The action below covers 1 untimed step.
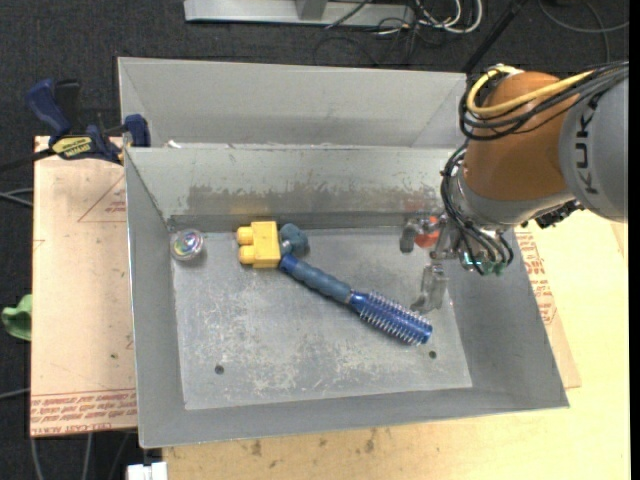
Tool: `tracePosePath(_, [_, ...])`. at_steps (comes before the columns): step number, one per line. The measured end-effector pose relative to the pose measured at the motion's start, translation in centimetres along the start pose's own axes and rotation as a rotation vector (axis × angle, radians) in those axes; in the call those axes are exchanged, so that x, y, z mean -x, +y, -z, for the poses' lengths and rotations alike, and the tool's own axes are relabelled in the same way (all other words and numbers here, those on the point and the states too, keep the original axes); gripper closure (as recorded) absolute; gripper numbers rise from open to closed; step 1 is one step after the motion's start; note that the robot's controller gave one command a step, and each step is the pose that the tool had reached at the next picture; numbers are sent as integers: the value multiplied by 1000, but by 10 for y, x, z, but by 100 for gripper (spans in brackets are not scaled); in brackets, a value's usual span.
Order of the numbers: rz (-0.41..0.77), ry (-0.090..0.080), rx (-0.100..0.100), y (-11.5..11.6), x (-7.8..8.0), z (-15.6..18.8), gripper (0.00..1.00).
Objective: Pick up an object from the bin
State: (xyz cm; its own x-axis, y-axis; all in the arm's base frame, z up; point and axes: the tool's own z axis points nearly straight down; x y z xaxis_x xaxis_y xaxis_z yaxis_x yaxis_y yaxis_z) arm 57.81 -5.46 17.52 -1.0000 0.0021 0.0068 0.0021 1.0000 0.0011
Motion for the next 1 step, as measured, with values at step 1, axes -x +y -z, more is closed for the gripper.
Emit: tracePosePath(1, [-229, 0, 1, -12, -39, -109, 0])
